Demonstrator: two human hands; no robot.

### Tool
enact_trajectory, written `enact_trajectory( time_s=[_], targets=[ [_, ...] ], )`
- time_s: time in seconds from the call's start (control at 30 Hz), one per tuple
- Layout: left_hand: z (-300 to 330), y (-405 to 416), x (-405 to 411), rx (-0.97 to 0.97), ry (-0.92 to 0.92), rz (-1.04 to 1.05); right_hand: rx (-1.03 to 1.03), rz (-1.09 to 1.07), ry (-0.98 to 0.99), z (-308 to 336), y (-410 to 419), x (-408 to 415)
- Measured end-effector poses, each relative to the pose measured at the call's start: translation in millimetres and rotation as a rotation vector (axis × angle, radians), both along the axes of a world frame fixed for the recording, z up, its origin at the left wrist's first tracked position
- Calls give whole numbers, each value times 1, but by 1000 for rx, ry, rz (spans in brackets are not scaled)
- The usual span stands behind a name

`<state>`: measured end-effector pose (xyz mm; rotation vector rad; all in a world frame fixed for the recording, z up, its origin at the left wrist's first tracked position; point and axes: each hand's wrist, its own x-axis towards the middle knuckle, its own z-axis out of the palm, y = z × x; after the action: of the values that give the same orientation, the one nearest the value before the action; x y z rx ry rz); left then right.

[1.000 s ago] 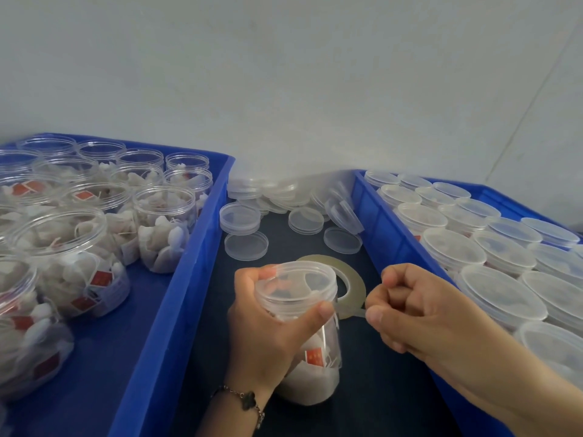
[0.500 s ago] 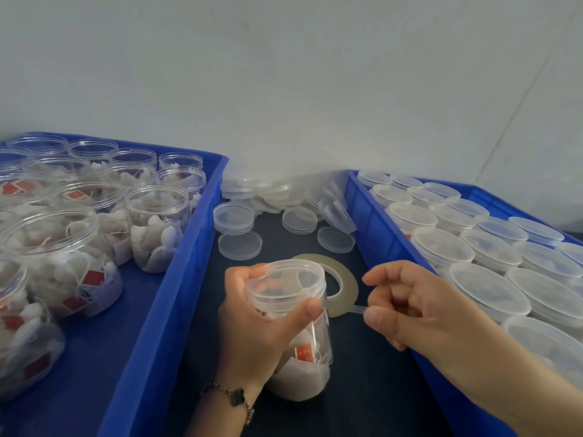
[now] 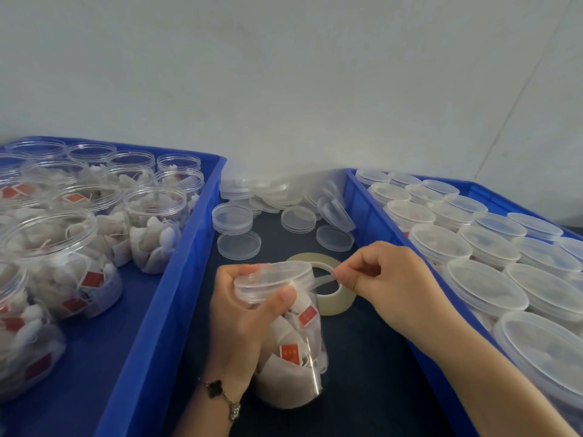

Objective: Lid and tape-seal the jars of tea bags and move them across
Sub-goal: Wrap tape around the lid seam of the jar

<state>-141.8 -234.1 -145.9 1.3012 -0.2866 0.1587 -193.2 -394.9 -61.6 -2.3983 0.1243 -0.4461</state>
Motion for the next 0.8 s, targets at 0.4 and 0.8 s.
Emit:
enact_trajectory(
  time_s=[0.4, 0.8],
  targets=[
    [1, 4, -2, 36, 11, -135, 107, 12, 117, -18, 3, 15],
    [-1, 1, -5, 89, 86, -255, 1608, 331, 629, -71, 11, 23]
  ],
)
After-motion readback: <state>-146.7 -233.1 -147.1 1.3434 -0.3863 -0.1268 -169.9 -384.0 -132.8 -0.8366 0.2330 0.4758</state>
